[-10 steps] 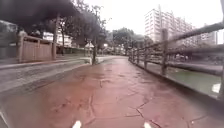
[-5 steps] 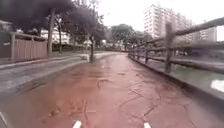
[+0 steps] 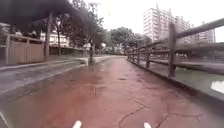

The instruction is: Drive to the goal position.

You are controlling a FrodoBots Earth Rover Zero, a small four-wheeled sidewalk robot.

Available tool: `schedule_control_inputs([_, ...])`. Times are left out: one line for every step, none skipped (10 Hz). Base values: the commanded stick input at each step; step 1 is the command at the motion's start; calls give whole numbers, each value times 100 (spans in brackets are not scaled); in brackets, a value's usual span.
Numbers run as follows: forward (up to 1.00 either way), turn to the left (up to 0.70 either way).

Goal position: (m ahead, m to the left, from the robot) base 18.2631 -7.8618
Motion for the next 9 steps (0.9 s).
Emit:
schedule_control_inputs([50,0])
schedule_control_inputs([50,0])
schedule_control_inputs([50,0])
schedule_control_inputs([50,0])
schedule_control_inputs([50,0])
schedule_control_inputs([50,0])
schedule_control_inputs([50,0])
schedule_control_inputs([50,0])
schedule_control_inputs([50,0])
